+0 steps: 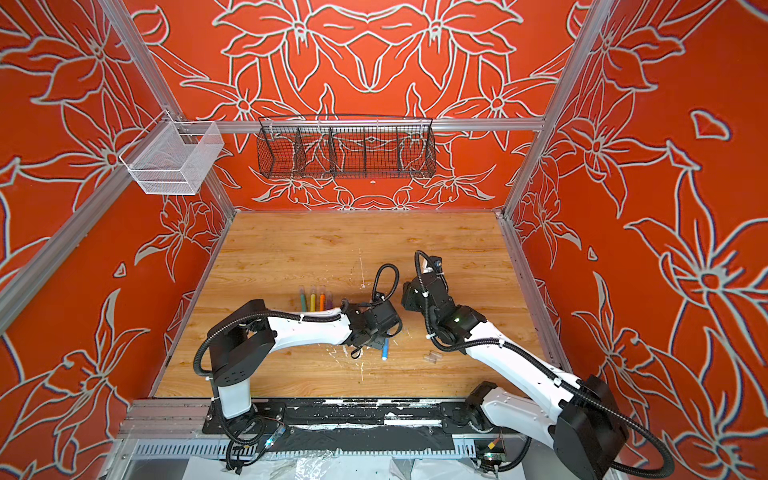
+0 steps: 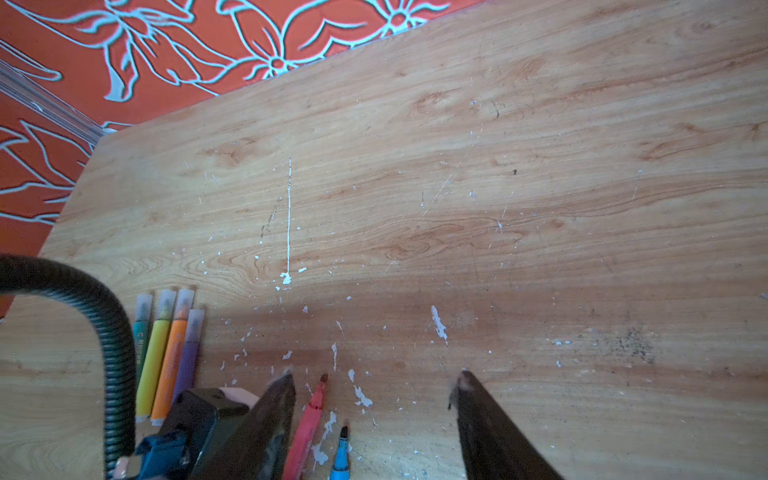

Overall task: Insert the pens into the pen caps
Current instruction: 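Lift the pink marker upright toward the right gripper while right gripper approaches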

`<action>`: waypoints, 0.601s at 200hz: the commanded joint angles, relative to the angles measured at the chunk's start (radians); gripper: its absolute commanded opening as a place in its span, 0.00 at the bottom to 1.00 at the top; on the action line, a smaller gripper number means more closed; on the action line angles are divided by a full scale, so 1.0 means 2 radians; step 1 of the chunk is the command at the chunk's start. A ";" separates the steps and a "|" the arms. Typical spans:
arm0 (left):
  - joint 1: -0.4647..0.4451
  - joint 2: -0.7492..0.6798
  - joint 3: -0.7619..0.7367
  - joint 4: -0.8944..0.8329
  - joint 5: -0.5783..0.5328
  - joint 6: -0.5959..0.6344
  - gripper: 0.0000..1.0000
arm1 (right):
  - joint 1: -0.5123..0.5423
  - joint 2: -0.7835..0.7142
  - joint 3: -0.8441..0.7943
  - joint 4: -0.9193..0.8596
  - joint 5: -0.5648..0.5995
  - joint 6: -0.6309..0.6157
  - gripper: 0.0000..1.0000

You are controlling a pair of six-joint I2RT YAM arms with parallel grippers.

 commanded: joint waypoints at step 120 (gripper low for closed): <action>0.091 -0.193 -0.132 0.209 0.093 0.200 0.00 | -0.007 -0.055 -0.062 0.129 -0.133 -0.021 0.63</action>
